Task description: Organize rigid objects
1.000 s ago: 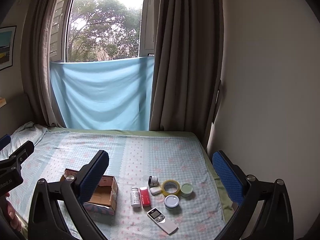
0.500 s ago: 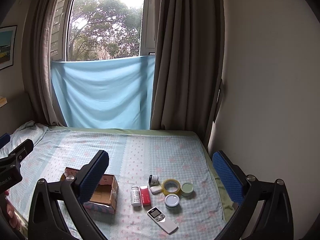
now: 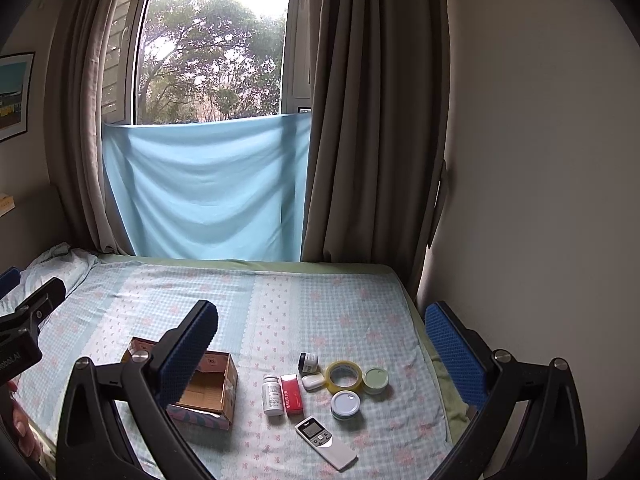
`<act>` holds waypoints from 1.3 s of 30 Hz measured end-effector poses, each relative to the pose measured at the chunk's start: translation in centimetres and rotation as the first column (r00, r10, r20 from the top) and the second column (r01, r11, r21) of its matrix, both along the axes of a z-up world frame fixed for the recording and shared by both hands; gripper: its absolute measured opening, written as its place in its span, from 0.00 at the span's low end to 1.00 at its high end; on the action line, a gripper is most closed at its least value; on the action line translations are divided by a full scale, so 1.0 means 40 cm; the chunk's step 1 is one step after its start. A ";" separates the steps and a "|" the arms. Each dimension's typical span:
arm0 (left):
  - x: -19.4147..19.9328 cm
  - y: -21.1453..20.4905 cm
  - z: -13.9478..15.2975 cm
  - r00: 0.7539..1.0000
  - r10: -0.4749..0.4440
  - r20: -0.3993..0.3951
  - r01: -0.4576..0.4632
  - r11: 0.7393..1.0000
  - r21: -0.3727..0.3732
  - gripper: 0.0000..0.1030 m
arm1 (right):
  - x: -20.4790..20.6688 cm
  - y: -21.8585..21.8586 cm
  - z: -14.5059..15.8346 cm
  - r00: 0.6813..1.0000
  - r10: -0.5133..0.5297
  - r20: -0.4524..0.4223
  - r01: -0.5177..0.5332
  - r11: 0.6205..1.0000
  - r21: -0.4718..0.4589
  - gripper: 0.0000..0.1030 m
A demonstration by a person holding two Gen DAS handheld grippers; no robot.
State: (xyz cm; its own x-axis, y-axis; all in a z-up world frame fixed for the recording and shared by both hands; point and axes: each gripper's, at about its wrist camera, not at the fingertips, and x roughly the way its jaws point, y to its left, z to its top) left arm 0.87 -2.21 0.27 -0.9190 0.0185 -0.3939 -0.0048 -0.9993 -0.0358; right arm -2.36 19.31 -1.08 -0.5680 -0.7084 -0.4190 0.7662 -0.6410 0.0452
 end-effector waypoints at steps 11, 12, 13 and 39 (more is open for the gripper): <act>-0.002 -0.005 0.002 1.000 -0.006 0.000 0.006 1.000 0.007 1.00 | -0.001 -0.004 0.002 1.000 0.016 -0.001 -0.016 1.000 -0.003 1.00; -0.003 -0.004 0.002 1.000 -0.006 0.001 0.006 1.000 0.008 1.00 | -0.001 -0.004 0.002 1.000 0.017 0.000 -0.017 1.000 -0.003 1.00; -0.003 -0.004 0.002 1.000 -0.005 0.001 0.005 1.000 0.008 1.00 | 0.000 -0.004 0.002 1.000 0.017 -0.001 -0.017 1.000 -0.003 1.00; -0.300 0.216 -0.256 0.894 -0.186 0.407 0.158 0.982 0.102 1.00 | -0.231 -0.065 -0.196 0.979 -0.030 0.202 -0.006 0.985 0.174 1.00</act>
